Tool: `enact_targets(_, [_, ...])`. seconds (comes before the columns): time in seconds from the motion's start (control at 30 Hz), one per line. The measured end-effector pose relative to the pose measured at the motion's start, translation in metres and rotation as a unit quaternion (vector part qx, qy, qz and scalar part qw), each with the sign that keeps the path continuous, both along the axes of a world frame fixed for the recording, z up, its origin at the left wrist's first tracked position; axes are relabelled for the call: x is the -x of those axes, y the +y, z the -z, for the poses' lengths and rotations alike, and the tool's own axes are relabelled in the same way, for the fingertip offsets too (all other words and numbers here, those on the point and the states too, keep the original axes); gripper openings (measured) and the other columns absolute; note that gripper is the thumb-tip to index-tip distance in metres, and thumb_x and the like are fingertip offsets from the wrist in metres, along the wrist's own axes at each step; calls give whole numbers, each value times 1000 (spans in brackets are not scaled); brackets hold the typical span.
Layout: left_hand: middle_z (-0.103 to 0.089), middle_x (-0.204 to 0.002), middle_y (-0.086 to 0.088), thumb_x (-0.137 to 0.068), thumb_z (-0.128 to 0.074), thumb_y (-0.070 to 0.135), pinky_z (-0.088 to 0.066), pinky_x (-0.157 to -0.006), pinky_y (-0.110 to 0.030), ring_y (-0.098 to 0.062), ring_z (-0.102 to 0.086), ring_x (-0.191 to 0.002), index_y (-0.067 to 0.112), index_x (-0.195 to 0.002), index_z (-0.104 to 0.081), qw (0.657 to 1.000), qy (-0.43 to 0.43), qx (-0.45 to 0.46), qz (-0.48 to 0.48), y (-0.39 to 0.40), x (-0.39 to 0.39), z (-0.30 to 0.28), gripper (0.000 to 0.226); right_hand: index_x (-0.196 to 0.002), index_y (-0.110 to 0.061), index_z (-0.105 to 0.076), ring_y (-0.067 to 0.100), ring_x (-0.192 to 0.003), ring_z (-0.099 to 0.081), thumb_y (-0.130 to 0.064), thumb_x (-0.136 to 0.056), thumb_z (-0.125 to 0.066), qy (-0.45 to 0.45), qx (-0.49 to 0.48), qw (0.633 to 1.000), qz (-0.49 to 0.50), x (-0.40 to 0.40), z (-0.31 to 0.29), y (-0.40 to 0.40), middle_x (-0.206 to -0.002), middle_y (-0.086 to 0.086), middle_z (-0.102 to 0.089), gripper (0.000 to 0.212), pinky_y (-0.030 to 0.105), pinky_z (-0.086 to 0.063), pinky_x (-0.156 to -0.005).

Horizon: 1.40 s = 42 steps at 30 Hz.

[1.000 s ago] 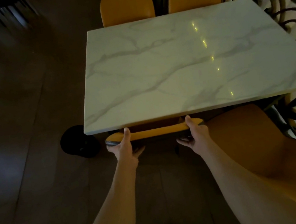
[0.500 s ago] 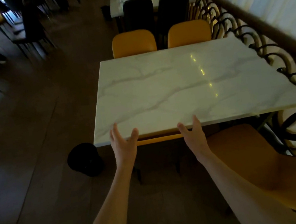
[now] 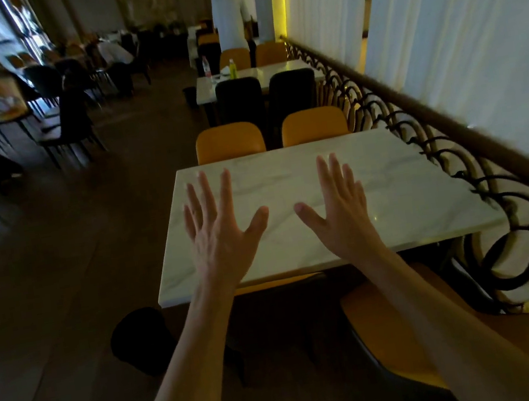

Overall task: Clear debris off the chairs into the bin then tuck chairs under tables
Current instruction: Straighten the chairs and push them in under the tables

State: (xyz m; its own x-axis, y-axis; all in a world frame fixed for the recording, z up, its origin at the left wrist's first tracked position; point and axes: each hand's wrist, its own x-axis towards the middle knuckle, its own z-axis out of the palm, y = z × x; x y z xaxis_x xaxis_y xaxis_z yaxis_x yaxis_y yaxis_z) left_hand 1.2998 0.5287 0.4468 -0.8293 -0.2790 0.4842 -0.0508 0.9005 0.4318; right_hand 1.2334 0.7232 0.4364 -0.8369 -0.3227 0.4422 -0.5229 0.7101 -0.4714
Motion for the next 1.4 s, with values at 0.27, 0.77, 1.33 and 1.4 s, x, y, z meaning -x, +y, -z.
enact_targets(0.27, [20, -164, -5, -86, -28, 80, 11, -118, -43, -24, 21, -149, 36, -155, 9, 1000, 6, -7, -14, 124, 15, -7, 90, -157, -23, 6, 28, -152, 13, -73, -90, -26, 7, -3, 1000, -21, 17, -15, 112, -167, 5, 9, 89, 52, 4, -120])
enact_targets(0.77, [16, -165, -4, -84, -26, 82, 11, -118, -40, -24, 19, -150, 36, -155, 9, 998, -5, -19, -62, 431, 11, 10, 91, -157, -24, 5, 29, -152, 10, -80, -84, -18, -22, -2, 998, -64, 34, -1, 399, -167, 5, 9, 94, 54, 2, -120])
enact_targets(1.33, [3, -166, -8, -78, -39, 76, -15, -119, -56, -30, 3, -152, 31, -157, -2, 909, -180, -349, -140, 536, -65, 155, 98, -158, -21, -5, 37, -151, -3, -67, -93, -38, -220, -19, 974, 54, -23, 130, 518, -167, 10, -1, 86, 58, -7, -118])
enact_targets(1.4, [4, -165, -12, -77, -41, 76, -19, -118, -58, -35, 1, -151, 28, -157, -2, 895, -218, -355, -162, 547, -74, 176, 101, -158, -20, -6, 41, -150, -5, -63, -94, -43, -252, -59, 961, 94, -29, 155, 534, -166, 13, -2, 85, 61, -10, -117])
